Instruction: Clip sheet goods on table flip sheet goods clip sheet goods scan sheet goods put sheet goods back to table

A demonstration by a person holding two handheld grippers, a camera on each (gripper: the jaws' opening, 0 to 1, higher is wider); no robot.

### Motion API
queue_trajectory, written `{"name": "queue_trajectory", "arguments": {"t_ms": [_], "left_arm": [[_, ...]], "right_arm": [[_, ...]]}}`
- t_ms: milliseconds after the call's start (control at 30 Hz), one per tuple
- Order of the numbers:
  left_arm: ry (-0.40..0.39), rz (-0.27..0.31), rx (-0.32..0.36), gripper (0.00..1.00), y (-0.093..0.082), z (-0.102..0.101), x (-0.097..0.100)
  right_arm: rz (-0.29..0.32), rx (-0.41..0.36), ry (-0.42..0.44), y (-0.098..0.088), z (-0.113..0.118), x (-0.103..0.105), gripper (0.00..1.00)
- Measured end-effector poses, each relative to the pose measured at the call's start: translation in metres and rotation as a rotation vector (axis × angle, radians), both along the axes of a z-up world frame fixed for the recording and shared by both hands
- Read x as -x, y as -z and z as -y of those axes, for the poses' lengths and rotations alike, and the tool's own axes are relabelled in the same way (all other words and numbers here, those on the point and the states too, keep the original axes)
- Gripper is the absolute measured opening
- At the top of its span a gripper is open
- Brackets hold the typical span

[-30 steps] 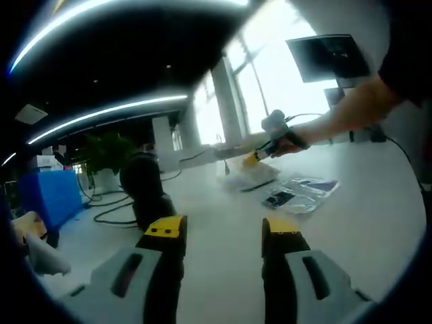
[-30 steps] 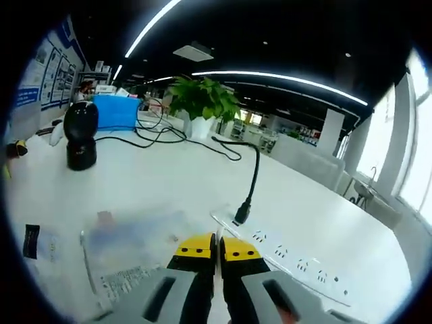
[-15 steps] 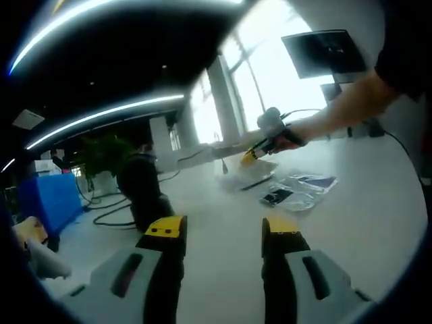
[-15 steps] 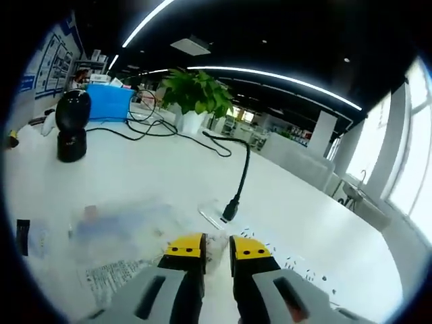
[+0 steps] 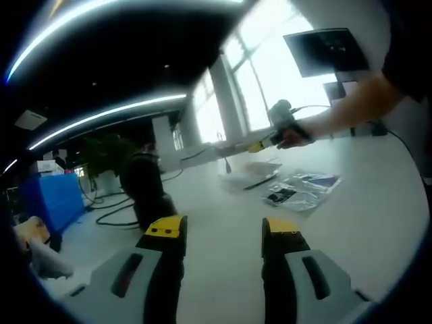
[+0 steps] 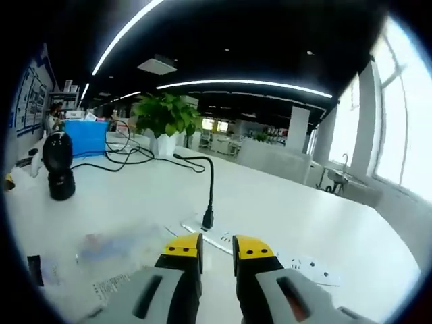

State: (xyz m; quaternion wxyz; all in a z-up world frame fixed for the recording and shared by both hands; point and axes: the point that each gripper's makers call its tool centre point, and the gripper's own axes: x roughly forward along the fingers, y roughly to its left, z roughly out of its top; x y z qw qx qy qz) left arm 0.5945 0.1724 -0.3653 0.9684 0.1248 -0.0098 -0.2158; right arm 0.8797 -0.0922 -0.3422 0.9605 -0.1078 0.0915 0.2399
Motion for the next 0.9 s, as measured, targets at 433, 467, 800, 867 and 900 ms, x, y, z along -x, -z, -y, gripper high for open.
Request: {"name": "queue_trajectory", "arguments": {"t_ms": [433,467,800,867,900], "left_arm": [[0.005,0.001,-0.006,0.37,0.0,0.0,0.0],[0.004,0.001,-0.004,0.37,-0.001,0.0,0.0],[-0.002,0.0,0.0,0.37,-0.001,-0.001,0.0],[-0.003,0.001,-0.004,0.37,-0.001,-0.001,0.0],[-0.004,0.002,-0.006,0.37,-0.002,0.0,0.0]], "right_arm": [[-0.12,-0.073,-0.077,0.041,-0.062,0.029,0.69],[-0.121,-0.07,-0.082,0.043,-0.064,0.029,0.71],[-0.112,-0.032,-0.121,0.041,-0.076,0.039,0.79],[-0.132,-0.032,-0.128,0.046,-0.079,0.043,0.79],[-0.139,-0.028,-0.127,0.049,-0.079,0.043,0.79]]}}
